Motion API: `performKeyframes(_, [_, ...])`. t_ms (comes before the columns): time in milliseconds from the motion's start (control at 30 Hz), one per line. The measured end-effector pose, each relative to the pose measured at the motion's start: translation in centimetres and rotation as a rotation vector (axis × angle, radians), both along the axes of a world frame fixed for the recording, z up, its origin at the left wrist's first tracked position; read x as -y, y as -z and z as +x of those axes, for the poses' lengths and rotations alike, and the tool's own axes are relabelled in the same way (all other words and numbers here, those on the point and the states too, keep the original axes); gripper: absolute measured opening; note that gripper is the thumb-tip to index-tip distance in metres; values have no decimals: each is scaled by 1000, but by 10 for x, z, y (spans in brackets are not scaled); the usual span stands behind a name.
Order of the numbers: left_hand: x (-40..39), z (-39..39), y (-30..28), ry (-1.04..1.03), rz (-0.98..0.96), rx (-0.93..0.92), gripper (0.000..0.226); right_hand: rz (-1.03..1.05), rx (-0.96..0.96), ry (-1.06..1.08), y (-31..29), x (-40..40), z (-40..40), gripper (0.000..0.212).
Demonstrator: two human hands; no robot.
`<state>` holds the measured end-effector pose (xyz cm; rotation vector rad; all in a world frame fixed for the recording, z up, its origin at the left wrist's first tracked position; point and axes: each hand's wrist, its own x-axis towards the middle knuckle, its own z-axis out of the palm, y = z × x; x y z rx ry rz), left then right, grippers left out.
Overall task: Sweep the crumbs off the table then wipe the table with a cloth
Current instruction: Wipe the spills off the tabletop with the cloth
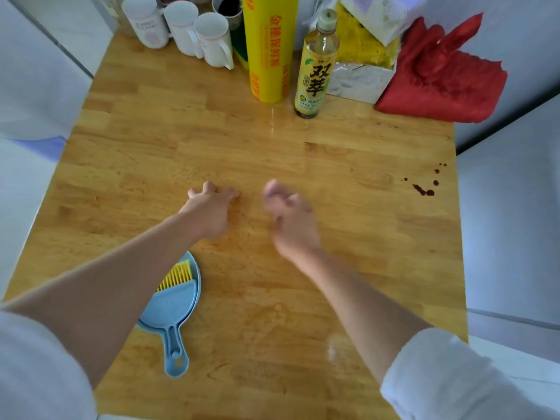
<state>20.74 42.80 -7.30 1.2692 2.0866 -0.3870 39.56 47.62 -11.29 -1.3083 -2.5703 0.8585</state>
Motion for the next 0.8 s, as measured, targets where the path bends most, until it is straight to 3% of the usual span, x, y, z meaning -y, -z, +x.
performKeyframes(67, [0,0,1,9,16,-10,77,-103,57,-506,6,33,-6,37])
performKeyframes(100, [1,1,1,10,14,-15,78,-131,17,-591,6,31,6,35])
performKeyframes(167, [0,2,1,4,-1,-18,79,-71,-75,-466,1,-2,51,37])
performKeyframes(233, [-2,4,0,-10,-14,-17,77,23,-83,-35,-1,-51,110,39])
performKeyframes(333, [-4,8,-3,-15,-9,-19,65,-22,14,964,-7,-88,168,36])
performKeyframes(367, [-5,11,-5,-21,-9,-19,65,4,3,1102,-7,-81,163,36])
performKeyframes(433, [-10,15,-6,-65,-10,-20,68,63,-65,884,-5,-49,131,45])
performKeyframes(567, [-29,31,-6,-97,44,-100,75,-167,-18,-373,2,26,102,39])
performKeyframes(600, [-34,37,-5,-69,87,-108,75,-215,-6,-495,1,24,116,37])
performKeyframes(633, [-40,46,-3,-35,125,-93,75,-203,-11,-484,-1,9,135,35])
performKeyframes(700, [-52,62,2,27,146,-33,75,-98,-9,-251,-11,-34,176,35])
performKeyframes(800, [-71,80,10,99,201,18,77,-37,-26,630,-24,-90,223,38])
